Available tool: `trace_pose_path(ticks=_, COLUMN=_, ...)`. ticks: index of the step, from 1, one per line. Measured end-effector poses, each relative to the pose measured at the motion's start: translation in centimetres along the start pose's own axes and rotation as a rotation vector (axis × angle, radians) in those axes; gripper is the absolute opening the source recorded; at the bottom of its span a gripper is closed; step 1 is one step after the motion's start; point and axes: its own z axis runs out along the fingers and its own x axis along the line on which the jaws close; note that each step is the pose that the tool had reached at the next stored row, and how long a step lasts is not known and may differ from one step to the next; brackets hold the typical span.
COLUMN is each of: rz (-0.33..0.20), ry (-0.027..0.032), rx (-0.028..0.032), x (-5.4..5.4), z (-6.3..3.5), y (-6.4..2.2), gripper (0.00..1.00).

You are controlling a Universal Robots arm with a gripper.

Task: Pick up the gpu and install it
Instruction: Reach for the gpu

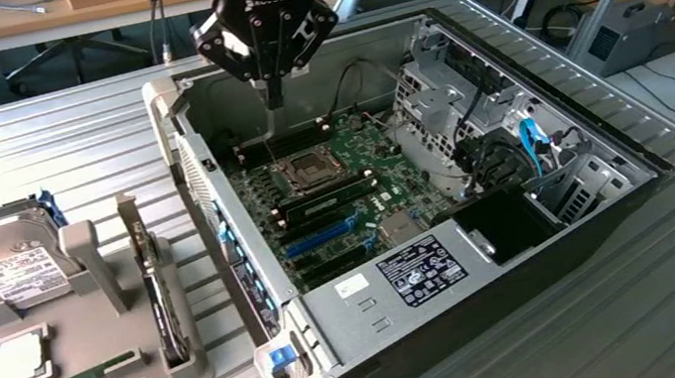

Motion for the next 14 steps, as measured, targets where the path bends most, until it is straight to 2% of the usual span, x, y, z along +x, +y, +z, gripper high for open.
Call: trace_pose_path(ticks=14, rz=0.0, ry=-0.0001, rx=-0.0001, x=0.36, z=-0.01, y=-0.03, gripper=0.11)
